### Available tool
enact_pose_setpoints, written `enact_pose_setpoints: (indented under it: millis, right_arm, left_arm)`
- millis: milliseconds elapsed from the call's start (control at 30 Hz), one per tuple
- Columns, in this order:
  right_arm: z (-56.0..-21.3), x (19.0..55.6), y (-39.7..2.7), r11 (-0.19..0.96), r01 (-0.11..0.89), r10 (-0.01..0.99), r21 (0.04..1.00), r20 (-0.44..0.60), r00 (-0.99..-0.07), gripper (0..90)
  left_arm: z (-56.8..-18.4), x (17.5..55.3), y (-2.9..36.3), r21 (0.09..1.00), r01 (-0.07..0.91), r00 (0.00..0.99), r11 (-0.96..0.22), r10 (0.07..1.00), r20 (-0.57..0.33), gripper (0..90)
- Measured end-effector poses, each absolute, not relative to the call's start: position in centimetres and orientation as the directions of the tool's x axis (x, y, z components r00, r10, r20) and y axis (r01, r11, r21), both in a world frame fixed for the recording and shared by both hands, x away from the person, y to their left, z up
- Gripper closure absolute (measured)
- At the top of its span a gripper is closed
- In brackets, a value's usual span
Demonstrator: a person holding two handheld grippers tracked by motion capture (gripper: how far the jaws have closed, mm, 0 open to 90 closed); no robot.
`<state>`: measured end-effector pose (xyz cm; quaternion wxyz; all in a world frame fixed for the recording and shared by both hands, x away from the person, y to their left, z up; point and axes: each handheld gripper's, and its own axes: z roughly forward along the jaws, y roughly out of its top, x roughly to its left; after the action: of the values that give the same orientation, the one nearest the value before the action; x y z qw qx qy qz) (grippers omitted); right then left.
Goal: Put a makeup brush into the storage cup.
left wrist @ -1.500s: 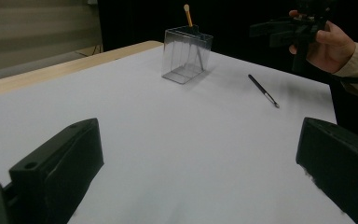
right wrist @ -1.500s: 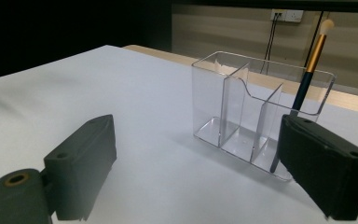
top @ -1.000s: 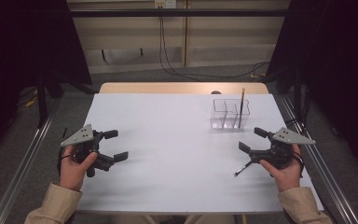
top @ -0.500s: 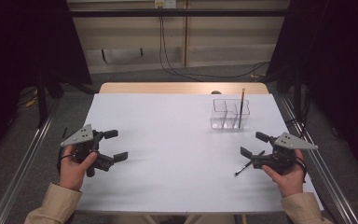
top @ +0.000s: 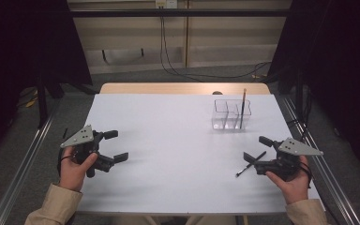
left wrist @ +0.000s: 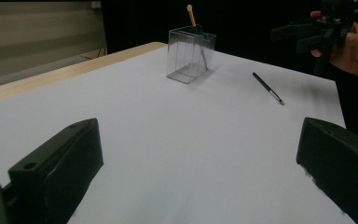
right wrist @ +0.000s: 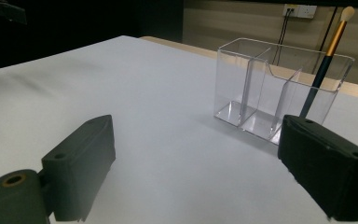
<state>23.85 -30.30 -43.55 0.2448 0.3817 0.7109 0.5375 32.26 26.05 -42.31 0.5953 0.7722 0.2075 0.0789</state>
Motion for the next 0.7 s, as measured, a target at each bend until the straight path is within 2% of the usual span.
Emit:
enact_pose_setpoints:
  millis: [700]
  right_arm:
    - [-43.55, 24.16, -30.58, 0.129, 0.286, 0.814, 0.949, 0.063, -0.577, 10.1]
  left_arm:
    - [-42.36, 32.31, 25.86, 0.951, 0.225, 0.905, -0.210, 0.406, -0.124, 0.1]
